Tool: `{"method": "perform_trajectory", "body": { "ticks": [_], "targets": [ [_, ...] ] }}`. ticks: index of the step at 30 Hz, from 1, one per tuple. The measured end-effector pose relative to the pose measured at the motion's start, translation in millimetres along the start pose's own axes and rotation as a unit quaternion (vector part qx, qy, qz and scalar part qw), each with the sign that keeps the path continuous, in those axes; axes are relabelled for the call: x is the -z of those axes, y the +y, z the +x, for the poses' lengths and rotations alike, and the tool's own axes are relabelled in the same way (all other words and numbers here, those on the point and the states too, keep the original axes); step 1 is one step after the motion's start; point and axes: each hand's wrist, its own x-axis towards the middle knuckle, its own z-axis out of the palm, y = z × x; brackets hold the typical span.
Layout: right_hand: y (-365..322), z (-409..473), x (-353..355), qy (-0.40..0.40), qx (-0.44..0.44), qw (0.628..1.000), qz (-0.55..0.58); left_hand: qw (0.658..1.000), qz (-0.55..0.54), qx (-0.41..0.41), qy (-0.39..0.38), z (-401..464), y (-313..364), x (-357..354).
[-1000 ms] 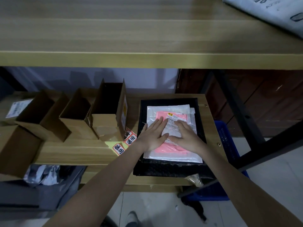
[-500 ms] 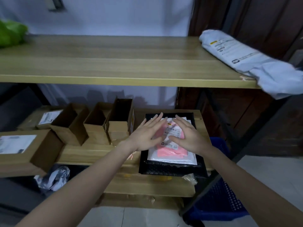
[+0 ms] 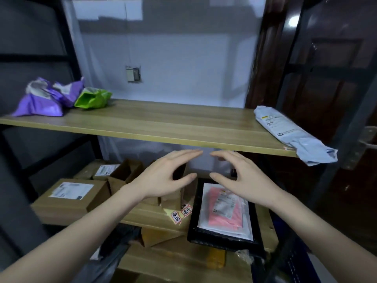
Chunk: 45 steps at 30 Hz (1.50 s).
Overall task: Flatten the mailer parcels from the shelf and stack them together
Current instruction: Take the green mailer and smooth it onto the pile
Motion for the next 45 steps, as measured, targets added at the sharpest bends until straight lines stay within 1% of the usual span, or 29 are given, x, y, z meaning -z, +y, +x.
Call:
{"method": "perform_trajectory", "body": {
  "ticks": [4, 10, 17, 22, 28, 31, 36, 38, 40, 43, 45],
  "targets": [
    [-28, 28, 18, 0.045, 0.042, 0.998, 0.022, 0.999, 0.020, 0.009, 0.048, -2, -4, 44],
    [-55, 87, 23, 0.071, 0.085, 0.994, 0.022, 0.989, 0.073, 0.030, 0.124, 2, -44, 102],
    [-72, 170, -3, 0.053, 0.126, 0.991, 0.016, 0.972, 0.115, 0.093, 0.183, 3, -124, 152],
    [-76, 230, -31, 0.033, 0.141, 0.989, 0.003, 0.950, 0.129, 0.166, 0.230, 4, -198, 172],
    [-72, 281, -57, 0.030, 0.141, 0.990, -0.004, 0.923, 0.137, 0.259, 0.250, 29, -271, 179],
    [-70, 294, -64, 0.028, 0.135, 0.990, -0.015, 0.908, 0.191, 0.300, 0.222, 46, -291, 176],
    [-62, 308, -69, 0.032, 0.131, 0.990, -0.031, 0.877, 0.277, 0.344, 0.191, 69, -315, 174],
    [-59, 310, -69, 0.031, 0.128, 0.991, -0.036, 0.866, 0.304, 0.350, 0.189, 75, -320, 172],
    [-57, 310, -68, 0.033, 0.127, 0.990, -0.041, 0.863, 0.313, 0.340, 0.202, 80, -320, 172],
    [-54, 309, -63, 0.035, 0.120, 0.991, -0.046, 0.879, 0.278, 0.300, 0.243, 83, -314, 174],
    [-53, 308, -59, 0.035, 0.114, 0.992, -0.051, 0.887, 0.248, 0.260, 0.290, 85, -302, 174]
  ]
}}
